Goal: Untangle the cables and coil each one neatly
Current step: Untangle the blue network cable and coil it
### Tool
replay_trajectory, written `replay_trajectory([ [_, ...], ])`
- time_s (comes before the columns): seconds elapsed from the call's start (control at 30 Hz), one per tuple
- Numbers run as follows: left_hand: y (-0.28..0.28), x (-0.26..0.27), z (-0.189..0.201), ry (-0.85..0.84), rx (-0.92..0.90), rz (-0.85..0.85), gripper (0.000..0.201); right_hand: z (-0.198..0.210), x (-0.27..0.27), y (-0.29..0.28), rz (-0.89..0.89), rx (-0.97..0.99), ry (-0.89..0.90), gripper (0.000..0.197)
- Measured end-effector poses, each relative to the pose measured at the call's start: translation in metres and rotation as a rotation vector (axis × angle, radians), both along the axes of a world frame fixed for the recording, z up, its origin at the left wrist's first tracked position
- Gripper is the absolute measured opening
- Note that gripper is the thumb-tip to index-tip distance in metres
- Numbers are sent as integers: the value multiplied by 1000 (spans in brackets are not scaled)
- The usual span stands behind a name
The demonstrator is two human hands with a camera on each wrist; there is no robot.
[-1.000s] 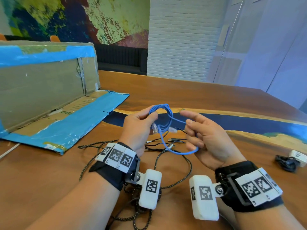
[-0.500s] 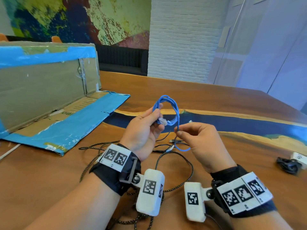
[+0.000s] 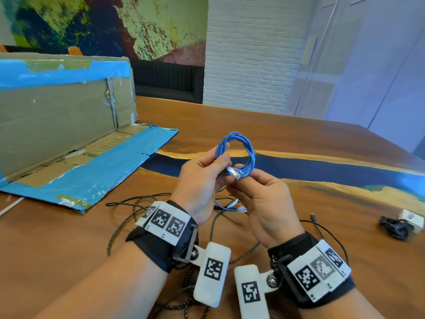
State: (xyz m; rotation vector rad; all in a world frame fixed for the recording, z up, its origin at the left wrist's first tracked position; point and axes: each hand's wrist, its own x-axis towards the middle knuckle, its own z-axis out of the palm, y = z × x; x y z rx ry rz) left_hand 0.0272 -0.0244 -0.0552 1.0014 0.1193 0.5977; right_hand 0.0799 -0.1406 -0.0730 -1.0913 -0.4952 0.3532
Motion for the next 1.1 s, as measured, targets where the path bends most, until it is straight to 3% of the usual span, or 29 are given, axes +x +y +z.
replay_trajectory([
  [0.13,2,-1,-1,4,124,50,23,5,1,-6,95,109,138,28],
  [0.3,-2,-3,-2,36,284,55,26,1,2,0,-64,-9,89,15],
  [0.47,-2,-1,-4,38,390,151,25,0,3,1,-9,38,155,19],
  [0.57,-1,-1,-3,31,367,190,20,2,2,0,14,76,121,15],
  [0.7,0,-1,-3,53,230,81,19,8,1,-5,-31,39,-138,15],
  [0.77,0,1,-5,78,153,72,29,9,-1,-8,9,20,-216,19],
  [0.87,0,1,-7,100,165,149,23,9,-1,-8,0,-37,-230,22],
  [1.0,-4,-3,-3,97,208,129,21,10,1,-9,-47,-51,-161,18],
  [1.1,-4,-5,0,153,209,83,34,10,2,-13,-71,-125,-217,19],
])
